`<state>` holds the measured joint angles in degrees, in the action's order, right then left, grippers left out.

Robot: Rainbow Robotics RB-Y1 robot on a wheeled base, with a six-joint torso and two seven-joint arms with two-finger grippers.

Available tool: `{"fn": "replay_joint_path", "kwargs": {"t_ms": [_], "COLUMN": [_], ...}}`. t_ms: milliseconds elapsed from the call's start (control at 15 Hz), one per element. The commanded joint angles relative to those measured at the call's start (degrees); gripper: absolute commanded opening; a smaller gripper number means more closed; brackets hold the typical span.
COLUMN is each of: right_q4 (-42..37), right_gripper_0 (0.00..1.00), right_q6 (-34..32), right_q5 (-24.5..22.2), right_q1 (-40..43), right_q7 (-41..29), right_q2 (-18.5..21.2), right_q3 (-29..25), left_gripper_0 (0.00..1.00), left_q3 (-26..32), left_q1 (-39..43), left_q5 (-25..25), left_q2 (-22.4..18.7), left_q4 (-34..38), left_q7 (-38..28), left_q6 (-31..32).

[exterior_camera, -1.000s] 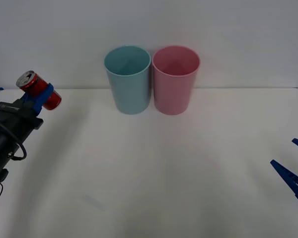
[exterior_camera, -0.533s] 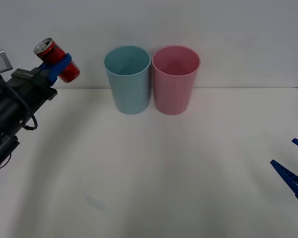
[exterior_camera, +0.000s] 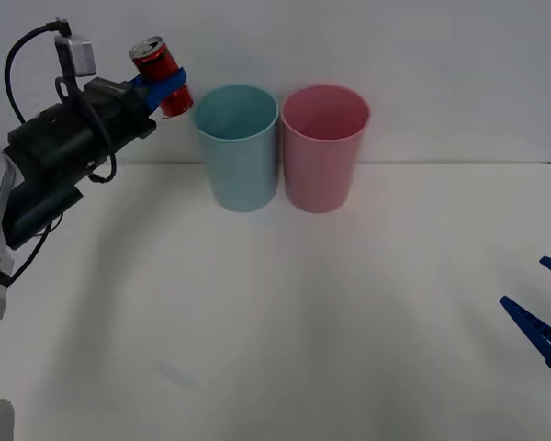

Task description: Grasp the object on the table and drop it into the matching bin: aluminum can to the light blue bin, PET bottle to the pink bin.

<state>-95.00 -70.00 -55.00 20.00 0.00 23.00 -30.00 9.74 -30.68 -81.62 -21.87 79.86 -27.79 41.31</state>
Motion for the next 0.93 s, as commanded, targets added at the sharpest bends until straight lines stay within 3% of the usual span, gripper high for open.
{"fn": "replay_joint_path", "kwargs": {"t_ms": [67, 600, 933], "right_q4": [0.0, 0.0, 0.0], "right_gripper_0": [1.0, 1.0, 1.0], "right_q6": [0.0, 0.0, 0.0], "right_q5": [0.0, 0.0, 0.0], "right_q1": [0.0, 0.0, 0.0], "right_q7": [0.0, 0.0, 0.0], "right_q2": [0.0, 0.0, 0.0], "right_q3": [0.0, 0.0, 0.0], "left_gripper_0": [0.01, 0.01, 0.03], "left_q3": [-0.6, -0.5, -0.5], "left_q1": [-6.0, -19.8, -20.2], "left_q5": [-1.3, -8.5, -8.8], "left_q2": [1.3, 5.6, 6.3], "left_q4": [-7.7, -24.3, -24.8], "left_q7": [3.5, 5.5, 5.8], "left_q6": [0.1, -1.9, -2.6]}}
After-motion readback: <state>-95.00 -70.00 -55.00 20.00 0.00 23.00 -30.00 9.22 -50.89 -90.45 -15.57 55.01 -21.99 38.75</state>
